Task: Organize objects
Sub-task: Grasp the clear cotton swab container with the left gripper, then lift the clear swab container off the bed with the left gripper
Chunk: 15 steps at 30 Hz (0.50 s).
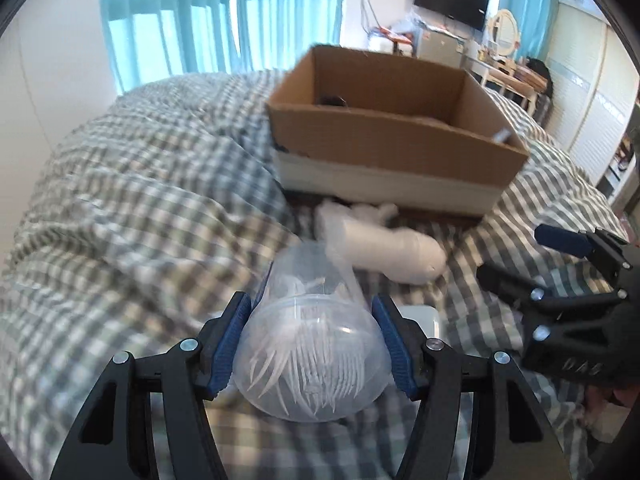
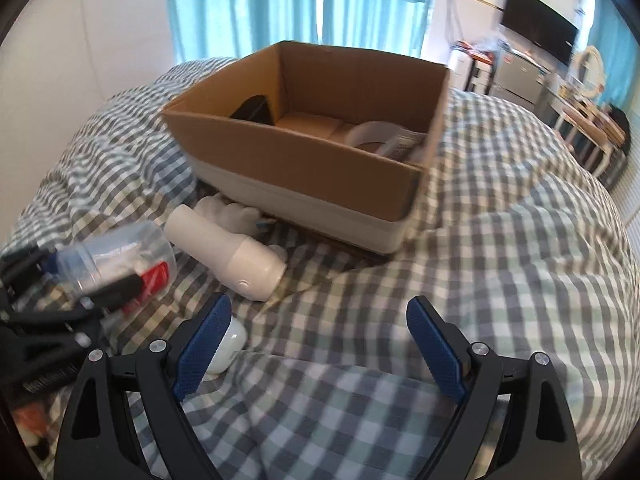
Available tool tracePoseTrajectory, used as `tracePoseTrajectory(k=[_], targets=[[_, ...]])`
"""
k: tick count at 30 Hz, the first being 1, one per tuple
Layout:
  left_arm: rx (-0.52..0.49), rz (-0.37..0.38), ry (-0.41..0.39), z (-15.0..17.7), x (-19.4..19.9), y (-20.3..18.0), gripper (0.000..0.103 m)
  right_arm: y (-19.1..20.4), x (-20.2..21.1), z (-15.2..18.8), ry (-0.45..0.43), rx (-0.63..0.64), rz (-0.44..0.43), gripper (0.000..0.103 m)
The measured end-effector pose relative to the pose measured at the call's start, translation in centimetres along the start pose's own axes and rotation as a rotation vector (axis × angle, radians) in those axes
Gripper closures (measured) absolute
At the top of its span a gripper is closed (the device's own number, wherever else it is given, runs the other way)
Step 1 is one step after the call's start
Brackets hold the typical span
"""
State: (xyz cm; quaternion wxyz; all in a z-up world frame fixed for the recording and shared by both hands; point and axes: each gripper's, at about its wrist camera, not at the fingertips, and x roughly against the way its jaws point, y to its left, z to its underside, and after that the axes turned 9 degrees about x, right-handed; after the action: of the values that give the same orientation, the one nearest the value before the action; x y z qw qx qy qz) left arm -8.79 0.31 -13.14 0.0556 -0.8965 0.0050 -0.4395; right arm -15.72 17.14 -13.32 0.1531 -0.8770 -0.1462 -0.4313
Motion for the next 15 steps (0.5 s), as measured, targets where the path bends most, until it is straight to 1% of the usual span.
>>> tracePoseTrajectory(k=[4, 9, 12, 15], targets=[[0.01, -0.047, -0.04, -1.7, -0.1, 2.0, 0.039, 1.7, -1.3, -1.2, 0.006, 0.058, -0.02, 0.013], [0.032, -0.098, -0.071, -2.7, -0.4, 3.8, 0.039, 3.8, -3.3, -2.5, 0.01, 0.115, -0.066, 0.013], [0.061, -0.089, -0.08, -3.0, -0.1, 4.7, 0.039, 5.0, -4.5, -3.1, 0.014, 0.153, -0.101, 0.013], [0.075, -0.117, -0.091, -3.3, -0.4, 5.5, 0.039, 6.0, -5.9, -3.7, 0.026, 0.184, -0.127, 0.013]])
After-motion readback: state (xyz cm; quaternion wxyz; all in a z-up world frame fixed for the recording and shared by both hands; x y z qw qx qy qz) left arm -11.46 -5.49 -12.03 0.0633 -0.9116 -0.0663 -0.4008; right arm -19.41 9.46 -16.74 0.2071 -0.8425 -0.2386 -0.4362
